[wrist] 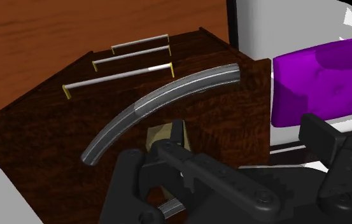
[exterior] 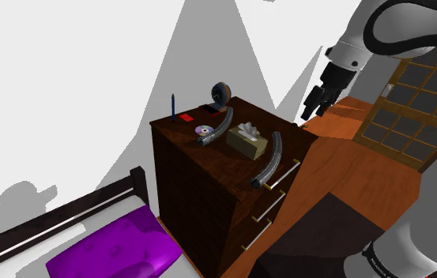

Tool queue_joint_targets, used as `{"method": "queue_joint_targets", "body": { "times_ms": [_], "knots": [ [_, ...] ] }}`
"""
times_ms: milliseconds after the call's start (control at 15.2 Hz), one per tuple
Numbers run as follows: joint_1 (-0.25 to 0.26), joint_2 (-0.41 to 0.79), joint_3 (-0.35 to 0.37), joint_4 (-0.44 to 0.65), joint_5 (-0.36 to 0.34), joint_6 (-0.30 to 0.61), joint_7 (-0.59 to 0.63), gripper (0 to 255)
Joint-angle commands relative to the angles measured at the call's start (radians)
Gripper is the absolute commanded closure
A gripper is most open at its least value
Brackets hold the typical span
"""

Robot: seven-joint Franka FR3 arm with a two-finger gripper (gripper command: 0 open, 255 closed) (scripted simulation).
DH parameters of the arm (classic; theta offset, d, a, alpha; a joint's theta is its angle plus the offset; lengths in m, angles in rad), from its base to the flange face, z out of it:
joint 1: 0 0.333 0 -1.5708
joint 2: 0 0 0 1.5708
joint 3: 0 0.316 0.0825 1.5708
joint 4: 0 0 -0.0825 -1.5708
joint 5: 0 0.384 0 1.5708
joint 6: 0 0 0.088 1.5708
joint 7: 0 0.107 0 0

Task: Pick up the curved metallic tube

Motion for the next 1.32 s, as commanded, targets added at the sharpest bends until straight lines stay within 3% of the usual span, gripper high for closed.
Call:
{"method": "queue_joint_targets", "body": {
  "times_ms": [0,594,1254],
  "knots": [
    [-0.012,0.053,0.006,-0.015,-0.006,0.058,0.023,0],
    [-0.065,0.332,0.014,-0.034,-0.039,0.304,0.125,0],
    [-0.116,0.689,-0.006,0.043,-0.087,0.521,0.249,0]
  ]
}}
